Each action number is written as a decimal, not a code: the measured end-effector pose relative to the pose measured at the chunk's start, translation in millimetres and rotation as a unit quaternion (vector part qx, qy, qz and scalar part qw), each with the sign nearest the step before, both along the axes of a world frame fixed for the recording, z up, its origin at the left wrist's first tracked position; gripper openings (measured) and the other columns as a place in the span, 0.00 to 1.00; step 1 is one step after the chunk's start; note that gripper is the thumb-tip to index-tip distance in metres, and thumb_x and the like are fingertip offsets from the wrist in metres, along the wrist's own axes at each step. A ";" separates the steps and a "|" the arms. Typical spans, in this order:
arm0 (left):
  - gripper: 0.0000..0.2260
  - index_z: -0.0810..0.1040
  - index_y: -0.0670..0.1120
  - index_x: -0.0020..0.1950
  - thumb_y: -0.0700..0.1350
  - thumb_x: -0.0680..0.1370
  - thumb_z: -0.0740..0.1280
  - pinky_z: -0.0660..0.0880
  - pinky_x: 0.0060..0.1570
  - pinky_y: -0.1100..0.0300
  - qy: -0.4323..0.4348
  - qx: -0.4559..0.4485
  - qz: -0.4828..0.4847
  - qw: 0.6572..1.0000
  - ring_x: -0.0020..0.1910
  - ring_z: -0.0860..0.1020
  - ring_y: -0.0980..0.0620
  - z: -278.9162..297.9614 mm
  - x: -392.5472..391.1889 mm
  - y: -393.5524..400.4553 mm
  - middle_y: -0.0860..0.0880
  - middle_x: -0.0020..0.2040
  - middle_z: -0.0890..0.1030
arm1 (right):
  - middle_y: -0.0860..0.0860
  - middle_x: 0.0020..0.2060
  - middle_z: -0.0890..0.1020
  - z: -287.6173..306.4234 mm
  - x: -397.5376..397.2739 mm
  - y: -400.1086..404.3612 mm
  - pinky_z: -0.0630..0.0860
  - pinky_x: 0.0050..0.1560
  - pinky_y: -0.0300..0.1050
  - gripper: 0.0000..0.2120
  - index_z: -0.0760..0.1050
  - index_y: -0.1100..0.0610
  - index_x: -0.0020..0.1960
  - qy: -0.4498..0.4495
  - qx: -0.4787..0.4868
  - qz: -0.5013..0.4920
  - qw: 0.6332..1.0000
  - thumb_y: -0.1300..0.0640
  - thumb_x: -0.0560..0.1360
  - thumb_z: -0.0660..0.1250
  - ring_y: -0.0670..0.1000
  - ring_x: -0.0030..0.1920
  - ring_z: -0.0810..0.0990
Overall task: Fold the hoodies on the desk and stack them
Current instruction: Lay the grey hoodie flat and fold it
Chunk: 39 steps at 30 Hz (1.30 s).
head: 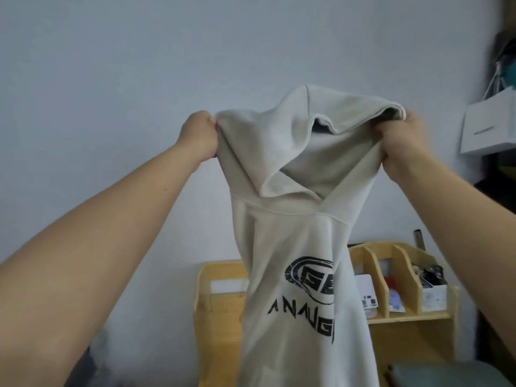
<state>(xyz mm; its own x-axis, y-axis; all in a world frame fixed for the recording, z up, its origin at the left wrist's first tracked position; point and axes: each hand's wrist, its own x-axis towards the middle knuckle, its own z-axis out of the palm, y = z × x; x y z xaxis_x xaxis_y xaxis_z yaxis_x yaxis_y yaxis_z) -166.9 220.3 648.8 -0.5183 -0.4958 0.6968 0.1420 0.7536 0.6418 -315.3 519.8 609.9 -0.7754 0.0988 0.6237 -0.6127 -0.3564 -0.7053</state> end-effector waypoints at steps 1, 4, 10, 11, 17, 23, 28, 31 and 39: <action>0.15 0.66 0.48 0.36 0.43 0.83 0.55 0.76 0.44 0.50 0.017 -0.006 0.006 1.000 0.41 0.71 0.47 -10.4 -4.7 -1.0 0.46 0.40 0.72 | 0.50 0.41 0.86 -11.1 2.8 1.3 0.81 0.45 0.45 0.19 0.82 0.52 0.46 0.001 0.009 0.026 1.000 0.72 0.67 0.62 0.51 0.45 0.84; 0.15 0.69 0.50 0.38 0.50 0.84 0.54 0.69 0.43 0.51 -0.007 0.056 -0.048 0.997 0.39 0.70 0.49 -90.6 -18.7 -5.6 0.48 0.39 0.73 | 0.54 0.49 0.86 -85.2 9.6 8.9 0.81 0.50 0.47 0.14 0.82 0.56 0.52 -0.004 0.113 0.118 0.987 0.70 0.73 0.67 0.53 0.50 0.85; 0.15 0.80 0.51 0.51 0.52 0.87 0.55 0.71 0.46 0.53 -0.293 0.100 -0.041 0.950 0.46 0.77 0.46 -379.3 -25.3 -16.3 0.49 0.44 0.77 | 0.47 0.48 0.85 -334.0 12.2 20.4 0.74 0.43 0.36 0.17 0.81 0.50 0.56 -0.173 0.476 0.190 0.841 0.67 0.74 0.68 0.47 0.48 0.82; 0.16 0.79 0.48 0.51 0.51 0.87 0.54 0.73 0.45 0.51 -0.363 0.115 -0.044 0.924 0.47 0.79 0.43 -432.3 -19.2 -19.1 0.48 0.44 0.78 | 0.46 0.45 0.85 -378.2 15.9 20.0 0.73 0.40 0.36 0.13 0.82 0.50 0.52 -0.207 0.534 0.174 0.801 0.66 0.74 0.68 0.47 0.46 0.82; 0.15 0.73 0.44 0.44 0.46 0.87 0.54 0.68 0.45 0.54 -0.566 0.165 -0.028 0.808 0.49 0.78 0.41 -622.8 46.2 2.8 0.46 0.43 0.77 | 0.52 0.43 0.80 -556.9 61.1 25.5 0.72 0.43 0.43 0.10 0.75 0.53 0.49 -0.403 0.662 0.269 0.572 0.53 0.69 0.70 0.51 0.41 0.76; 0.14 0.80 0.49 0.47 0.52 0.86 0.58 0.72 0.48 0.52 -0.521 0.297 -0.131 0.789 0.46 0.78 0.47 -627.3 50.0 -12.2 0.48 0.43 0.80 | 0.42 0.69 0.73 -583.5 62.9 -9.6 0.76 0.56 0.51 0.37 0.56 0.36 0.74 -0.559 0.491 0.305 0.594 0.42 0.73 0.74 0.53 0.62 0.78; 0.14 0.83 0.49 0.52 0.57 0.81 0.66 0.76 0.52 0.60 -0.478 0.398 -0.316 0.717 0.48 0.81 0.56 -588.7 53.3 -18.6 0.53 0.46 0.84 | 0.55 0.47 0.81 -614.9 80.6 -55.5 0.70 0.28 0.47 0.31 0.62 0.56 0.68 -0.500 0.564 0.261 0.603 0.59 0.70 0.74 0.47 0.30 0.75; 0.13 0.80 0.48 0.49 0.47 0.87 0.58 0.78 0.55 0.55 -0.487 0.376 -0.375 0.693 0.48 0.80 0.55 -557.7 41.4 -41.7 0.53 0.45 0.82 | 0.51 0.25 0.71 -572.5 61.3 -58.0 0.62 0.28 0.47 0.08 0.72 0.59 0.45 -0.464 0.617 0.313 0.554 0.61 0.65 0.64 0.48 0.23 0.66; 0.06 0.77 0.49 0.55 0.42 0.85 0.61 0.79 0.47 0.53 -0.358 0.385 -0.265 0.808 0.46 0.81 0.50 -488.0 -78.9 -120.2 0.51 0.47 0.83 | 0.55 0.31 0.77 -397.0 -90.6 -117.2 0.71 0.25 0.38 0.05 0.75 0.57 0.43 -0.450 0.366 0.190 0.792 0.62 0.67 0.68 0.48 0.25 0.75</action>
<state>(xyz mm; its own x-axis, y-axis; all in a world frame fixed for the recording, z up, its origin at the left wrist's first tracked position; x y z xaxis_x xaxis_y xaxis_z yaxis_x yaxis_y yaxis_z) -245.8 100.1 160.8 -0.9339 -0.2150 -0.2857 -0.3020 0.0467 0.9522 -405.9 402.6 212.9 -0.8255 -0.3819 -0.4155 0.3082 0.3117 -0.8988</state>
